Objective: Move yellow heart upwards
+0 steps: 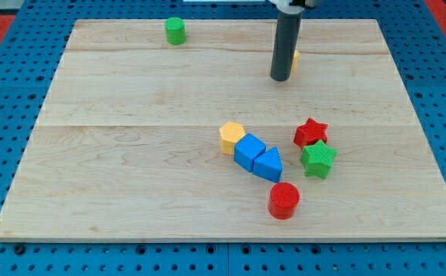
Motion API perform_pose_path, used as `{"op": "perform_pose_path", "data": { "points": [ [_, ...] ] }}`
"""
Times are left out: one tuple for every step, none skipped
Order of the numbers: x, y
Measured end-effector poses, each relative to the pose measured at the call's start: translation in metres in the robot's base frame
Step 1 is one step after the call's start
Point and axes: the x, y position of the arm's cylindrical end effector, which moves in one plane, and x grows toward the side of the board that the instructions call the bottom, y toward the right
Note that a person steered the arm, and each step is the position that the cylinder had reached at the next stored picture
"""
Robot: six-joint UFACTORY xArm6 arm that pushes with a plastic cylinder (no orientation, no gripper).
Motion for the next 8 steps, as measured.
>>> {"op": "perform_pose_path", "data": {
  "points": [
    [-0.018, 0.008],
    [-0.018, 0.028],
    [-0.02, 0.046],
    [-0.061, 0.046],
    [-0.084, 0.05],
    [-0.081, 0.052],
    [-0.048, 0.051],
    [-0.065, 0.032]
  ]
}}
